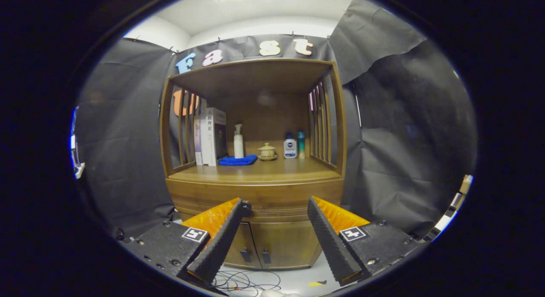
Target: Pull open the drawer, take out the items inside it, and place them on the countertop above the cabinet.
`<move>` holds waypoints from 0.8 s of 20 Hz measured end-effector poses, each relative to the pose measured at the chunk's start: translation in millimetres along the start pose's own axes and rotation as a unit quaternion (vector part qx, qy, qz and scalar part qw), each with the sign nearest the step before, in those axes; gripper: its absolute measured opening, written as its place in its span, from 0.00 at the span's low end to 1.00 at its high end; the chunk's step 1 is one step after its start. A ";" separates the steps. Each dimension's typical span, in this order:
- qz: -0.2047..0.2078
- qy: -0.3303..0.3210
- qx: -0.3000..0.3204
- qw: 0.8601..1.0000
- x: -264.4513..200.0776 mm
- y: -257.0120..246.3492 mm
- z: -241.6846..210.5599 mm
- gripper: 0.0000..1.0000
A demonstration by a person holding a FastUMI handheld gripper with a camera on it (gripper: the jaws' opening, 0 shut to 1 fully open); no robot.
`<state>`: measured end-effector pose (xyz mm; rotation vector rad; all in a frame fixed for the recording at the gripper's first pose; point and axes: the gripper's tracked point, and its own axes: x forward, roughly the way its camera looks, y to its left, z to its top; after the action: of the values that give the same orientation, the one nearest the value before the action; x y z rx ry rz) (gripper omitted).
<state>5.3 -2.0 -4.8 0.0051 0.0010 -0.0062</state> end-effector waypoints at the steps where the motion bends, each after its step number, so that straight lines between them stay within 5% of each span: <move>1: 0.001 0.001 0.001 1.000 0.5 1.6 -1.5 0.98; 16: 0.024 0.023 0.005 0.999 75.4 55.4 -62.1 0.98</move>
<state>81.0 53.2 -66.7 0.0146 0.0462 0.0415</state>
